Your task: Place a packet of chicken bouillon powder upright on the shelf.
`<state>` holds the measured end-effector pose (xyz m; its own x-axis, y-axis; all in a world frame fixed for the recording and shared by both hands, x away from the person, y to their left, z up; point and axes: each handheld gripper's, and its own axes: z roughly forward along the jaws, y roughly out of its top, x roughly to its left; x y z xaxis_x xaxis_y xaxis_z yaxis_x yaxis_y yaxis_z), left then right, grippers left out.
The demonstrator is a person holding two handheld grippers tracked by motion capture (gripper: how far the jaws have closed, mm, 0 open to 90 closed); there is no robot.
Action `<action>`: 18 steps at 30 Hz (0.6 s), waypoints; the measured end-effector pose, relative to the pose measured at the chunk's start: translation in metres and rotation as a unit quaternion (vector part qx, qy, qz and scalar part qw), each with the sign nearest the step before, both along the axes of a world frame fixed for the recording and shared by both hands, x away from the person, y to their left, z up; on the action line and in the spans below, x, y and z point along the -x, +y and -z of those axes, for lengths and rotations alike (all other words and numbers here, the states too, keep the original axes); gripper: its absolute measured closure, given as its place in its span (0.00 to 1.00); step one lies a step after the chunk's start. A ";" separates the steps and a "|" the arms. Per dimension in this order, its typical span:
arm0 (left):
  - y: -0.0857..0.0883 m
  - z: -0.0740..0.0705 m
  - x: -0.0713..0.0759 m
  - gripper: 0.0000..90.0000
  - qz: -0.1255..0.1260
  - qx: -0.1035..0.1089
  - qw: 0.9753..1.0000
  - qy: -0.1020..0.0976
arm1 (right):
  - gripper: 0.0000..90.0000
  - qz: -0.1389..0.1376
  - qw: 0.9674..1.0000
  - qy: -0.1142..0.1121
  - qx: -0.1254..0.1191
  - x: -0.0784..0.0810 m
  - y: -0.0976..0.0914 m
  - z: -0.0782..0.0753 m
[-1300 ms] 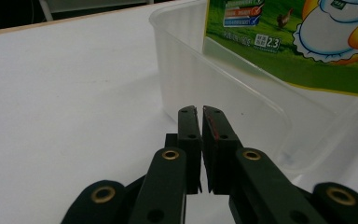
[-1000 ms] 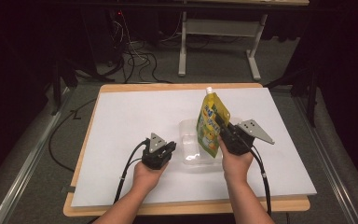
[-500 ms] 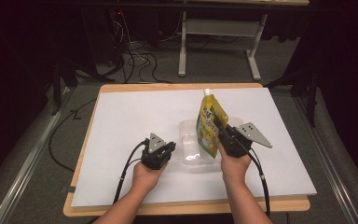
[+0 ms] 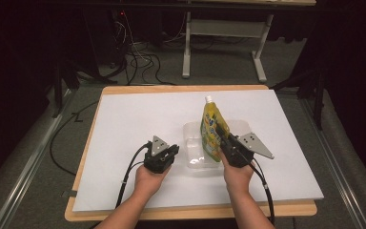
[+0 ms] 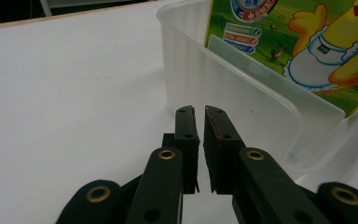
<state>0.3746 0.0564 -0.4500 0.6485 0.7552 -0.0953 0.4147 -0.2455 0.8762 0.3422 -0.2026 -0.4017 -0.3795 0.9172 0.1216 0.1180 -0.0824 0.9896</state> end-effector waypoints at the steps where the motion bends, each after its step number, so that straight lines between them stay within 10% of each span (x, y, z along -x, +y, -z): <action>1: 0.000 0.000 0.000 0.93 0.001 0.000 1.000 -0.001 | 0.99 -0.001 1.000 0.003 0.007 0.001 0.000 0.002; 11: 0.001 0.000 0.000 0.90 -0.002 -0.001 1.000 -0.001 | 0.96 -0.008 1.000 0.018 0.021 0.006 0.000 0.011; 18: 0.005 -0.002 -0.001 0.80 -0.008 0.006 1.000 0.000 | 0.68 -0.036 0.998 0.049 0.031 0.004 -0.001 0.007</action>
